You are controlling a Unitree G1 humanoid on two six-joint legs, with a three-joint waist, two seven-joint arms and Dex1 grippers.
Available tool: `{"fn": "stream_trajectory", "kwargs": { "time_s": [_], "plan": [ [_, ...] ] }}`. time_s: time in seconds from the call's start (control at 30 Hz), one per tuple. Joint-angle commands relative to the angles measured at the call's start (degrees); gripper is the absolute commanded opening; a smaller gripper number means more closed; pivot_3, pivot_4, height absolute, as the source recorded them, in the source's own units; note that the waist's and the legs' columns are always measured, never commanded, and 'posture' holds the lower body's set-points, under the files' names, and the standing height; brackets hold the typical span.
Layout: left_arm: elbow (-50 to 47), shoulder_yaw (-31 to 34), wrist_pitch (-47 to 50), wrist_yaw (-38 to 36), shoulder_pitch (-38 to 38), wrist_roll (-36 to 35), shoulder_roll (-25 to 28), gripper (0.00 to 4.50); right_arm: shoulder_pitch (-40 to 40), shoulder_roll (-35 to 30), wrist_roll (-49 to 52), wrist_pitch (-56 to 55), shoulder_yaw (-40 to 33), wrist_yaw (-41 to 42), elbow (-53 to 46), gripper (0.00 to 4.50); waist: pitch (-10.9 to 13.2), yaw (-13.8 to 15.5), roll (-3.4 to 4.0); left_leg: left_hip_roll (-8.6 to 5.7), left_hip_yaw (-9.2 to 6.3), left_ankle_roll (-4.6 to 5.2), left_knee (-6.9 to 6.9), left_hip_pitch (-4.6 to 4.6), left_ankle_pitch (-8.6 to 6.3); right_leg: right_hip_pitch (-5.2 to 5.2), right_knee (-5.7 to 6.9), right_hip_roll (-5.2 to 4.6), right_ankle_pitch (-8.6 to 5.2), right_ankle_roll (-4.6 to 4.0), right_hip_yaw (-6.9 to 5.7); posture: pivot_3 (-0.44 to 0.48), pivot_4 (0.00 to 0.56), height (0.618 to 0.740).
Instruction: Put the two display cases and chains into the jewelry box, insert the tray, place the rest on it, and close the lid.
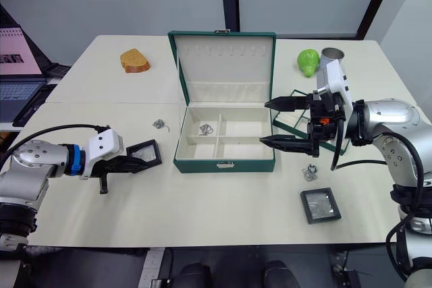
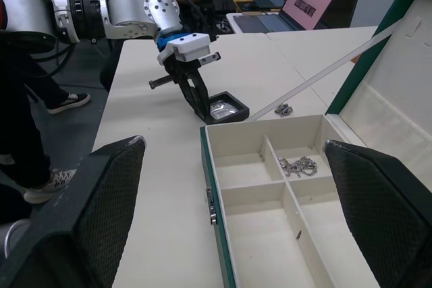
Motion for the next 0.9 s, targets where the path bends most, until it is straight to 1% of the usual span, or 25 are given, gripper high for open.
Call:
{"fn": "stream_trajectory", "kwargs": {
  "time_s": [0.03, 0.47, 0.73, 0.9],
  "plan": [
    [-0.6, 0.9, -0.5, 0.4, -0.2, -0.2, -0.1, 0.01, -1.2, 0.1, 0.9, -0.3, -1.4, -0.2, -1.7, 4.50, 0.0, 0.0, 0.00, 0.00, 0.00, 0.00, 0.00, 0.00, 0.00, 0.00, 0.00, 0.00, 0.00, 0.00, 0.00, 0.000, 0.150, 0.740],
    [-1.6, 2.2, 0.0, 0.0, -0.8, -1.2, 0.6, 0.01, -4.4, 2.3, 5.4, 1.8, -2.6, -1.7, -3.6, 4.50, 0.0, -0.2, 0.00, 0.01, -0.02, 0.00, 0.01, 0.00, 0.00, 0.00, 0.03, 0.00, 0.00, 0.00, -0.01, 0.000, 0.150, 0.740],
    [-3.9, 3.3, 1.7, -0.3, -0.9, -2.4, 1.5, 0.01, -4.5, 1.9, 5.5, 2.0, -2.2, -1.9, -4.7, 4.50, 0.0, -0.4, 0.00, 0.01, -0.02, 0.00, 0.00, 0.00, 0.00, 0.00, 0.05, 0.00, 0.00, 0.00, -0.02, 0.000, 0.150, 0.740],
    [-4.0, 3.2, 1.6, -0.2, -0.7, -1.9, 1.6, 0.01, -4.6, 2.3, 5.7, 1.9, -2.2, -2.4, -5.0, 4.50, 0.0, -0.5, 0.00, 0.01, -0.02, 0.00, 0.00, 0.00, 0.00, 0.00, 0.05, 0.00, 0.00, 0.00, -0.01, 0.000, 0.150, 0.740]
  ]
}}
